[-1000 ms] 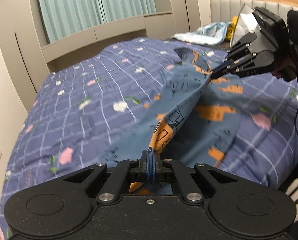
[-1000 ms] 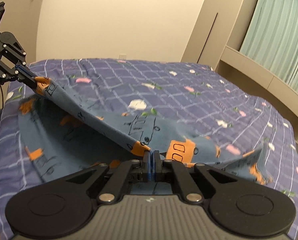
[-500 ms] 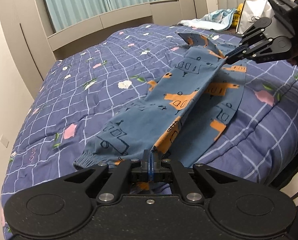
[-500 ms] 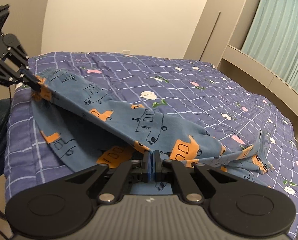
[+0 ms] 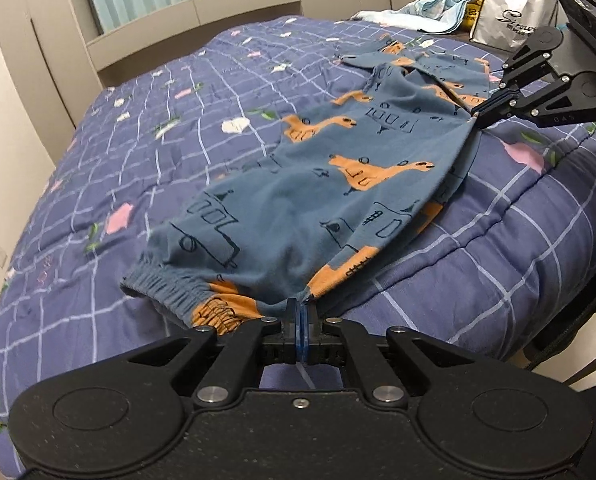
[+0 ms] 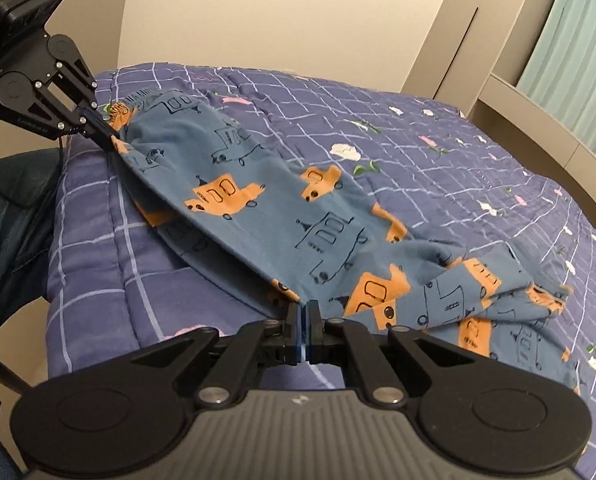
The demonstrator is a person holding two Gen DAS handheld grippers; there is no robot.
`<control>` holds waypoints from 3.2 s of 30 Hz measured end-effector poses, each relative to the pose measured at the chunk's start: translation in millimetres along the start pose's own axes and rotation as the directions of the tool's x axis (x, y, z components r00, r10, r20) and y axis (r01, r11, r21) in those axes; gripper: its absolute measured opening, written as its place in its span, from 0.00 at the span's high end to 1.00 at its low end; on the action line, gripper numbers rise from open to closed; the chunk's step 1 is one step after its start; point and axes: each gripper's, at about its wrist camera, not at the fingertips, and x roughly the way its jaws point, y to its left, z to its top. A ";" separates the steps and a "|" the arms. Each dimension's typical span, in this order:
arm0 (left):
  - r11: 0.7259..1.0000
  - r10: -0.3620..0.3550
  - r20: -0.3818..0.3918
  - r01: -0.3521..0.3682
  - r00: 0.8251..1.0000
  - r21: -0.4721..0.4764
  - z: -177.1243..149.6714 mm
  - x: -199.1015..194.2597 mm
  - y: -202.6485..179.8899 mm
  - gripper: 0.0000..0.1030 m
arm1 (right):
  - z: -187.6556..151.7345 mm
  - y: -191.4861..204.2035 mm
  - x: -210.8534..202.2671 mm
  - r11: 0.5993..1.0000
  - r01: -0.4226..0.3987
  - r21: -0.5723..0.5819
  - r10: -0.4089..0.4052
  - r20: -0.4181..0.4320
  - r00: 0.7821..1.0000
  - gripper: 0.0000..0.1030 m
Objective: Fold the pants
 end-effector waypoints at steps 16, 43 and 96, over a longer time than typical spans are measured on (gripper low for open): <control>0.963 -0.104 0.157 0.139 0.982 -0.230 38.6 5.7 -18.3 0.01 | -29.1 -35.5 -19.9 0.973 0.052 0.226 -0.073 0.085 0.994 0.03; 0.761 -0.403 0.348 0.521 0.847 -0.386 199.3 161.8 -95.3 0.41 | 36.3 -232.3 39.4 0.955 0.131 0.264 -0.138 0.005 0.990 0.01; 0.942 -0.307 0.196 0.327 0.931 -0.075 221.1 148.2 -183.2 1.00 | -93.9 -277.8 -22.0 0.643 0.334 0.689 -0.330 -0.144 0.933 0.97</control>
